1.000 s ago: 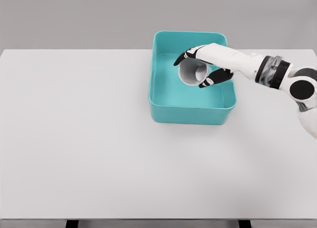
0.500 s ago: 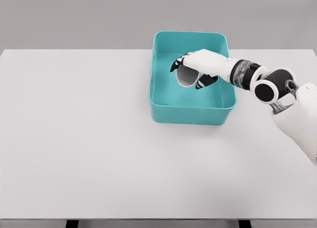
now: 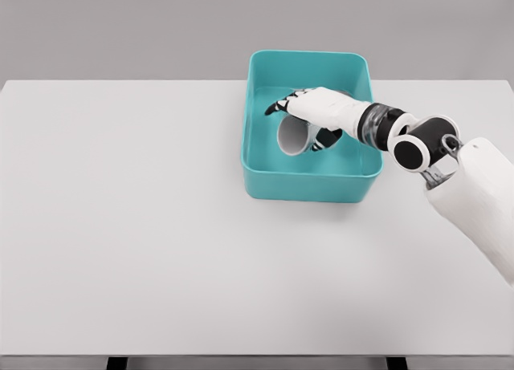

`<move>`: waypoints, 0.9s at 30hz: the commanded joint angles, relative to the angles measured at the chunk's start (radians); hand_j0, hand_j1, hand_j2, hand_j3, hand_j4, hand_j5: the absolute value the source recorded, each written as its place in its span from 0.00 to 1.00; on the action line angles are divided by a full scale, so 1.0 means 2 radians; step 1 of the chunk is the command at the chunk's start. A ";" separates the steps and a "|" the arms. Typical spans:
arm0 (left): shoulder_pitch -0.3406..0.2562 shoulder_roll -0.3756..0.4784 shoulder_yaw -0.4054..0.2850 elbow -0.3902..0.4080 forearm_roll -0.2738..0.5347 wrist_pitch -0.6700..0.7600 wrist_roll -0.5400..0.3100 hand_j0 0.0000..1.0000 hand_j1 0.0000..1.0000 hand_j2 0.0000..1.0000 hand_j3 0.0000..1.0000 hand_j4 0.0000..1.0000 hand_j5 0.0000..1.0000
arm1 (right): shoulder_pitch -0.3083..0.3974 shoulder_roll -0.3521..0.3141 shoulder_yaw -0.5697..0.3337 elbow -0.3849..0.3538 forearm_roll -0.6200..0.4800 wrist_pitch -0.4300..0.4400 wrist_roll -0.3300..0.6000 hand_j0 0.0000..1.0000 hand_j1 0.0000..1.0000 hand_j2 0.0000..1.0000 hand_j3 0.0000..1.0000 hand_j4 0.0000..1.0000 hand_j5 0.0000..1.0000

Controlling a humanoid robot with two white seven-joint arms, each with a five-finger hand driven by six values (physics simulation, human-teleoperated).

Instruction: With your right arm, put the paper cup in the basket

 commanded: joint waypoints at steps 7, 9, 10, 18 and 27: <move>0.000 0.000 0.000 0.000 0.000 0.000 0.000 1.00 1.00 1.00 1.00 1.00 1.00 | 0.006 -0.031 -0.043 -0.047 -0.083 -0.006 0.000 1.00 1.00 1.00 1.00 1.00 1.00; 0.000 0.000 0.000 0.000 0.000 0.000 0.000 1.00 1.00 1.00 1.00 1.00 1.00 | 0.018 -0.057 -0.101 -0.060 -0.177 -0.031 0.000 1.00 1.00 1.00 1.00 1.00 1.00; 0.000 0.000 0.000 0.000 0.000 0.000 0.000 1.00 1.00 1.00 1.00 1.00 1.00 | 0.024 -0.061 -0.126 -0.059 -0.218 -0.056 0.000 1.00 1.00 1.00 1.00 1.00 1.00; 0.000 0.000 0.000 0.000 0.000 0.000 0.000 1.00 1.00 1.00 1.00 1.00 1.00 | 0.153 -0.096 -0.345 -0.052 -0.284 -0.094 0.000 1.00 1.00 1.00 1.00 1.00 1.00; 0.000 0.000 0.000 0.000 0.000 0.000 0.000 1.00 1.00 1.00 1.00 1.00 1.00 | 0.212 -0.103 -0.363 -0.044 -0.280 -0.092 0.000 1.00 1.00 1.00 1.00 1.00 1.00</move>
